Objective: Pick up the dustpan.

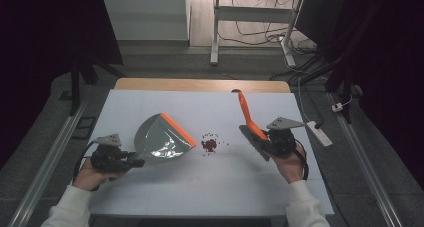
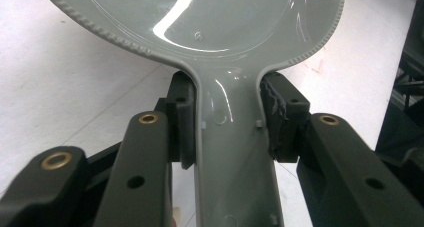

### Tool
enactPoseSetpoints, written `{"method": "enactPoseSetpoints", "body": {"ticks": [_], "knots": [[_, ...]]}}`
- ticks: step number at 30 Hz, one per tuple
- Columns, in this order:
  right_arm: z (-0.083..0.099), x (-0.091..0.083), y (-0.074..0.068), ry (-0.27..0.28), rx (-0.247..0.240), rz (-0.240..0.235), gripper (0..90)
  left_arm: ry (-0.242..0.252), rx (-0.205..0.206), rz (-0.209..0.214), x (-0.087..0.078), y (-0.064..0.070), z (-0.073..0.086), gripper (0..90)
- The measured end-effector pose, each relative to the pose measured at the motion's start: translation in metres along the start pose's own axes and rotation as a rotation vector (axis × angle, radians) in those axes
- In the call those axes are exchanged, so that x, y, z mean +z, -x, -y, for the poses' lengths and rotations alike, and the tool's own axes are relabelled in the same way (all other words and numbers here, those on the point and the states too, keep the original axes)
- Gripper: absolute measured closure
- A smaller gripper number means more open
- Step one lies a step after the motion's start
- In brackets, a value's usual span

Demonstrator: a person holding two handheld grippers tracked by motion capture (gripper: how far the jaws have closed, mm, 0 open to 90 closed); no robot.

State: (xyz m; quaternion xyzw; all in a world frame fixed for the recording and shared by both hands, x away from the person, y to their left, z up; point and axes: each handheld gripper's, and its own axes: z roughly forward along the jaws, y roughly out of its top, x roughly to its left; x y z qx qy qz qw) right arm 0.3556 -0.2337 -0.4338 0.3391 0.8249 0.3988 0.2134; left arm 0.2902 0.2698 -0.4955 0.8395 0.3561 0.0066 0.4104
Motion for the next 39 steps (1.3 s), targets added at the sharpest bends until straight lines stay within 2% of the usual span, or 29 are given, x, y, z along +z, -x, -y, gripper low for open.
{"method": "enactPoseSetpoints", "body": {"ticks": [15,19,22,23,39], "knots": [[-0.007,0.012,-0.001,-0.004,-0.008,-0.017,69.9,-0.070,0.057,0.038,0.015,0.013,-0.005,61.1],[-0.008,0.015,-0.001,-0.005,-0.009,-0.021,69.9,-0.084,0.057,0.042,0.017,0.019,-0.007,61.1],[-0.009,0.018,0.000,-0.005,-0.007,-0.023,69.9,-0.087,0.072,0.052,0.019,0.025,-0.009,61.1],[-0.009,0.021,0.000,-0.011,-0.009,-0.025,69.9,-0.103,0.088,0.059,0.020,0.027,-0.010,61.2],[-0.012,0.043,-0.004,-0.041,-0.017,-0.038,69.9,-0.165,0.091,0.074,0.036,0.039,-0.013,61.1]]}}
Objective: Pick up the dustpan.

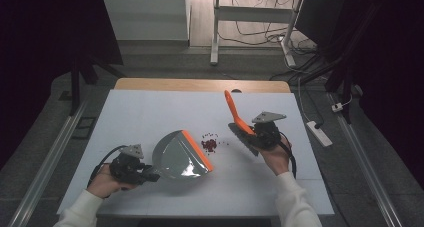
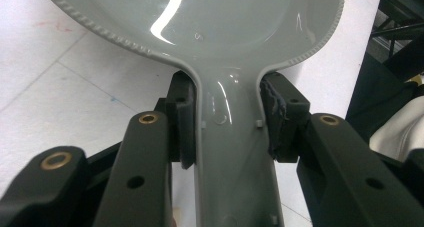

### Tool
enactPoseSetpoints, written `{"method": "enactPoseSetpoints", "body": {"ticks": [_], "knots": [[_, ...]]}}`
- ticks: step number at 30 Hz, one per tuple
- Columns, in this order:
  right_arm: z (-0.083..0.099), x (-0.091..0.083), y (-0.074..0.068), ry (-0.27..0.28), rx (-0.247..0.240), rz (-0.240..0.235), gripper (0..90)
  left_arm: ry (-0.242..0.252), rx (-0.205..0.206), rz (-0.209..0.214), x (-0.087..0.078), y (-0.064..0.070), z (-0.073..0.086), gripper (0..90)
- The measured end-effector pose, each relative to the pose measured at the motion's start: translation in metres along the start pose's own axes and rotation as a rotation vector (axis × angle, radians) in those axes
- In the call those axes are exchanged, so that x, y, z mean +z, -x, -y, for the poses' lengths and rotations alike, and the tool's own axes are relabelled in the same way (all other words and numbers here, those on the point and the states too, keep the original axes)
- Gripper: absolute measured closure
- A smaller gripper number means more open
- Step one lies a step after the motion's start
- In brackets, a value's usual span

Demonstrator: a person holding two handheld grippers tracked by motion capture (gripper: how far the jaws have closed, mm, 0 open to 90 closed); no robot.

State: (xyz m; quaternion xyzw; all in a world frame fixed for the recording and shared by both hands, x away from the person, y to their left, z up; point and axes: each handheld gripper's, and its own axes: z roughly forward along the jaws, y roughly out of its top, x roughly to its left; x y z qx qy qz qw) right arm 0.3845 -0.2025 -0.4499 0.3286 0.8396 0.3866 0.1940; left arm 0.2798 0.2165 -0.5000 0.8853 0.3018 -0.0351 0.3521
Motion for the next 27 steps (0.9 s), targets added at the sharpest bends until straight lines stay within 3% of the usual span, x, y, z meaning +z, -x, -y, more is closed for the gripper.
{"method": "enactPoseSetpoints", "body": {"ticks": [8,22,27], "knots": [[-0.003,0.010,-0.001,-0.005,-0.005,0.003,69.9,-0.026,-0.055,-0.007,0.005,-0.004,0.001,61.1],[-0.019,0.036,-0.008,-0.002,-0.036,-0.002,69.9,-0.046,-0.094,0.021,0.008,-0.008,0.004,61.1],[-0.021,0.042,-0.009,-0.011,-0.048,0.005,69.9,-0.068,-0.085,0.022,0.010,-0.007,0.003,61.1]]}}
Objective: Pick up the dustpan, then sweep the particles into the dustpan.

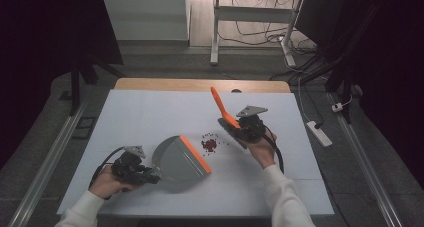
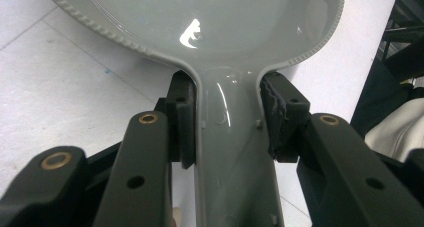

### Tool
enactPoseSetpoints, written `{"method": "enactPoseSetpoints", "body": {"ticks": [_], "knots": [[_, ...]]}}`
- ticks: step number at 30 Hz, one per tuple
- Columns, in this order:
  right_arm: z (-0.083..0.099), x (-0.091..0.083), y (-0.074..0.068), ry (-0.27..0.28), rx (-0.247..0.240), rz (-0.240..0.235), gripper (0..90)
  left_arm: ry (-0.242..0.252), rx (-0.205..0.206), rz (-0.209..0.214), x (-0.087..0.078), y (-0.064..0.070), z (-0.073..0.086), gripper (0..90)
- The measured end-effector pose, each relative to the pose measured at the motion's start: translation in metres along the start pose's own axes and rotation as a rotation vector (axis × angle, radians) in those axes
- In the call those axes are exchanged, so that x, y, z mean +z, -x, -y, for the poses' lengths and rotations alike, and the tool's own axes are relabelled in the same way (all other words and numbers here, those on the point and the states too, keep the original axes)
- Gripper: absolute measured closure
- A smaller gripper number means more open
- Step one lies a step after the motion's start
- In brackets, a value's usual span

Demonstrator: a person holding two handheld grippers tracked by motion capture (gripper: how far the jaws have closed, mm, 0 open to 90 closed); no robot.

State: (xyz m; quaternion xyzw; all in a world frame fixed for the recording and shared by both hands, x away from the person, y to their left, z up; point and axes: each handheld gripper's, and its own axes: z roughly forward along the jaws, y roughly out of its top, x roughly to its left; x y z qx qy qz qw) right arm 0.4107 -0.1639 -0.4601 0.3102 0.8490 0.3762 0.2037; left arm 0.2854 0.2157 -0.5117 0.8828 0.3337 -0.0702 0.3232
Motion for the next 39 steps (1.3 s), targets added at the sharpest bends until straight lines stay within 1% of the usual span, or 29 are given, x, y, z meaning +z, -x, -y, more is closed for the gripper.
{"method": "enactPoseSetpoints", "body": {"ticks": [9,14,18,25,26,27,28,29,31,32,35,36,38,39], "knots": [[-0.001,0.012,0.001,-0.019,-0.007,0.006,69.9,-0.012,-0.007,0.005,0.004,-0.001,0.000,61.1],[-0.001,0.016,0.000,-0.035,-0.013,0.001,69.9,-0.013,-0.005,0.006,0.004,-0.001,0.000,61.1],[-0.001,0.017,-0.001,-0.035,-0.018,0.001,69.9,-0.013,-0.004,0.002,0.005,0.000,-0.001,61.1],[-0.002,0.023,-0.002,-0.052,-0.032,0.008,69.9,-0.012,-0.003,0.004,0.005,0.000,-0.001,61.1],[-0.001,0.026,-0.003,-0.065,-0.039,0.010,69.9,-0.012,-0.002,0.004,0.005,0.000,-0.001,61.1],[-0.001,0.026,-0.003,-0.065,-0.039,0.010,69.9,-0.013,-0.002,0.003,0.005,0.000,-0.001,61.1],[0.000,0.030,-0.004,-0.078,-0.043,0.009,69.9,-0.013,-0.001,0.003,0.006,0.001,-0.001,61.1],[0.001,0.031,-0.004,-0.083,-0.053,0.007,69.9,-0.015,0.001,0.003,0.006,0.001,-0.001,61.1],[0.001,0.032,-0.005,-0.085,-0.048,0.004,69.9,-0.017,0.004,0.002,0.006,0.001,-0.002,61.1],[0.000,0.034,-0.007,-0.087,-0.060,0.004,69.9,-0.017,0.006,0.001,0.006,0.001,-0.002,61.1],[0.000,0.035,-0.009,-0.089,-0.057,0.001,69.9,-0.018,0.009,-0.001,0.007,0.002,-0.002,61.1],[-0.001,0.037,-0.010,-0.094,-0.067,-0.002,69.9,-0.018,0.010,0.000,0.007,0.002,-0.002,61.1],[-0.001,0.037,-0.012,-0.095,-0.066,-0.006,69.9,-0.017,0.008,-0.001,0.007,0.002,-0.002,61.1],[-0.001,0.038,-0.014,-0.099,-0.080,-0.008,69.9,-0.016,0.009,-0.002,0.007,0.002,-0.002,61.1]]}}
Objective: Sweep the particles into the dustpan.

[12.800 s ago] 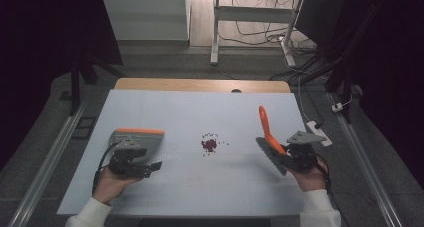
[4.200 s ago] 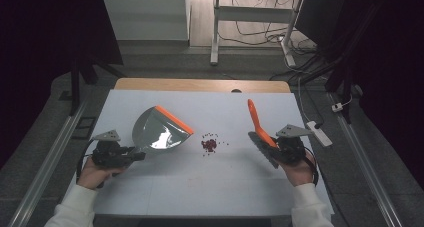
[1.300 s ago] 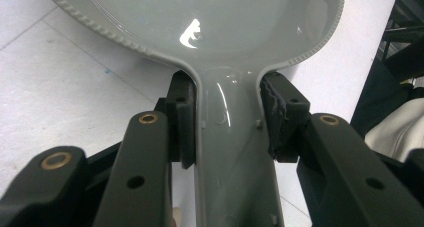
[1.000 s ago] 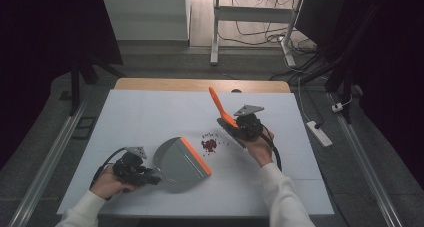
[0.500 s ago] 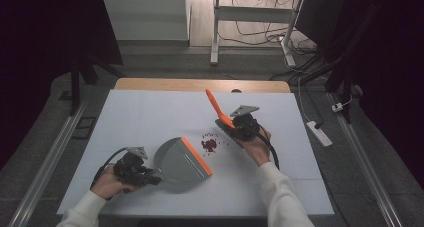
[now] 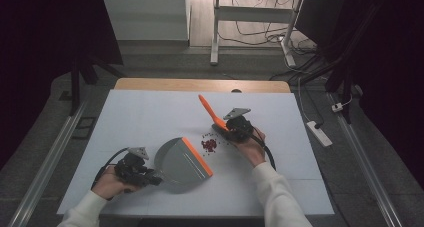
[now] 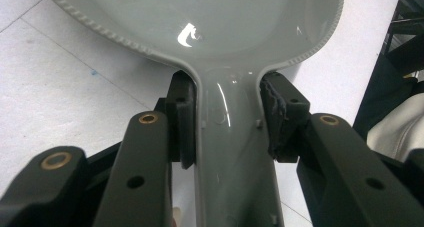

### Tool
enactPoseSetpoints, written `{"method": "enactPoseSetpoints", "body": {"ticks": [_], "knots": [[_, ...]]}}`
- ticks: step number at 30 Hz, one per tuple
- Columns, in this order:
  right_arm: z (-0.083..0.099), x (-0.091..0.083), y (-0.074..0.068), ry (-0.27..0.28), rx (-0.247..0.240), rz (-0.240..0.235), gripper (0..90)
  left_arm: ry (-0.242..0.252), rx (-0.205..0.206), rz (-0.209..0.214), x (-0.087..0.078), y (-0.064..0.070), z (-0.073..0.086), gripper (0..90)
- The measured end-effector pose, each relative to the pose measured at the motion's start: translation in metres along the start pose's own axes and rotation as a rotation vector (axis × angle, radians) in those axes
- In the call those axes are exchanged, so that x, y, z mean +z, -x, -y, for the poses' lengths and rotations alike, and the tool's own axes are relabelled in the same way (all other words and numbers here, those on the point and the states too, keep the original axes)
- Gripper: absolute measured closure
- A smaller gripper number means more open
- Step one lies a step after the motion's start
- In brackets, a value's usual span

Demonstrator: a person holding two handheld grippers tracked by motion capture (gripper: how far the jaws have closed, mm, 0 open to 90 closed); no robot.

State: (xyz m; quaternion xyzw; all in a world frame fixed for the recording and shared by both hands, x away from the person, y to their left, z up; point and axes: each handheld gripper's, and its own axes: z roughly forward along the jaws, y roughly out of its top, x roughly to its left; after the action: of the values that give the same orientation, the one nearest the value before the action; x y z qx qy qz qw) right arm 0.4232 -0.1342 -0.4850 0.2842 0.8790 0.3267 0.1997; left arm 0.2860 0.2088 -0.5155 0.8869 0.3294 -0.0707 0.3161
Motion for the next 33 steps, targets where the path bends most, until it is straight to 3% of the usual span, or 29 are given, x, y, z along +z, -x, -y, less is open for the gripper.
{"method": "enactPoseSetpoints", "body": {"ticks": [6,16,33], "knots": [[-0.002,0.002,-0.008,-0.008,-0.027,-0.009,69.9,-0.002,0.001,0.001,0.000,0.000,0.000,61.1],[-0.003,0.003,-0.012,0.000,-0.025,-0.044,69.9,-0.001,0.003,0.001,0.001,0.001,0.000,61.1],[-0.007,0.006,-0.025,-0.001,-0.084,-0.072,69.9,-0.002,0.003,0.002,0.001,0.001,-0.001,61.1]]}}
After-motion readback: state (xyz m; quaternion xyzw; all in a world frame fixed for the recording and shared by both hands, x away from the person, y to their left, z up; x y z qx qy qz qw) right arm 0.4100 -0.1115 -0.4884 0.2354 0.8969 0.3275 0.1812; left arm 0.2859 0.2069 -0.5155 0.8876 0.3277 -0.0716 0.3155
